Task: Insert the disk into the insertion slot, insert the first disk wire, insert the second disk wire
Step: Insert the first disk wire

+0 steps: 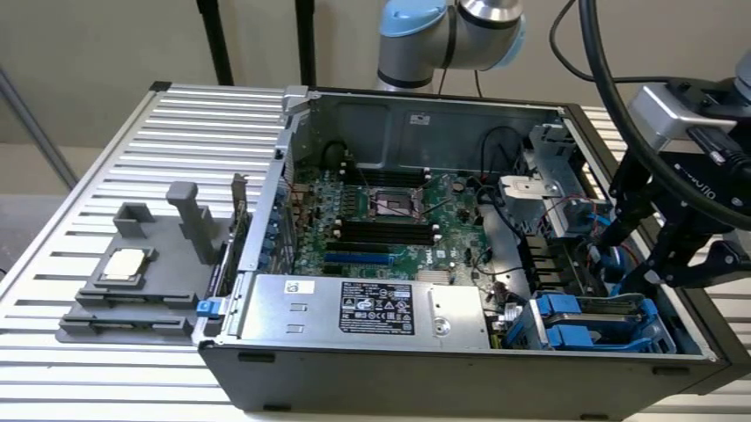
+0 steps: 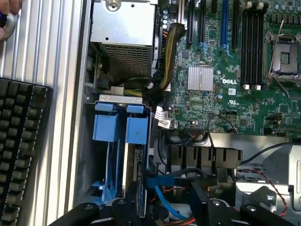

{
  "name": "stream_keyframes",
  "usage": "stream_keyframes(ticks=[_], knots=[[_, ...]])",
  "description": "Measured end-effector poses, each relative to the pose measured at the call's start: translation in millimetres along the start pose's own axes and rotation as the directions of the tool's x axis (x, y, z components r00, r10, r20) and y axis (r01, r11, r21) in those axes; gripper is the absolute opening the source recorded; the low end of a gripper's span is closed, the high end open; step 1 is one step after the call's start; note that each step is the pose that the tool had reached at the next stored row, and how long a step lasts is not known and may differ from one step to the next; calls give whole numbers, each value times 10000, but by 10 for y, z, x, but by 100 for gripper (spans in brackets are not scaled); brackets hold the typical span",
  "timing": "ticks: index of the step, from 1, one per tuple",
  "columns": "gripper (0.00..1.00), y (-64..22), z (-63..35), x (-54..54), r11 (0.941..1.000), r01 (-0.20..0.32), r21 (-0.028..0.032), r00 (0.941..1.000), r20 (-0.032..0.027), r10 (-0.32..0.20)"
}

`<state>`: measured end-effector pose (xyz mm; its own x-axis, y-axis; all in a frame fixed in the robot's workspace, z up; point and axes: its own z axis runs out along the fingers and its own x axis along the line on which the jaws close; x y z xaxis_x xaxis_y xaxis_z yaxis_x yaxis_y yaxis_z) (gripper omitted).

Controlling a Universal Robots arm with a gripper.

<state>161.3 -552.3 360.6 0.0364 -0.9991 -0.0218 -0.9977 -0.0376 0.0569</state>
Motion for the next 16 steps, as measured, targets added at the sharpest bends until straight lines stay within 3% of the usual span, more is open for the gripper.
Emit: stream_keyframes(ticks=[6, 16], knots=[[55, 16, -3, 130, 10000, 15, 0, 10000, 0, -15], [55, 98, -33, 143, 10000, 83, 1, 9999, 65, -83]])
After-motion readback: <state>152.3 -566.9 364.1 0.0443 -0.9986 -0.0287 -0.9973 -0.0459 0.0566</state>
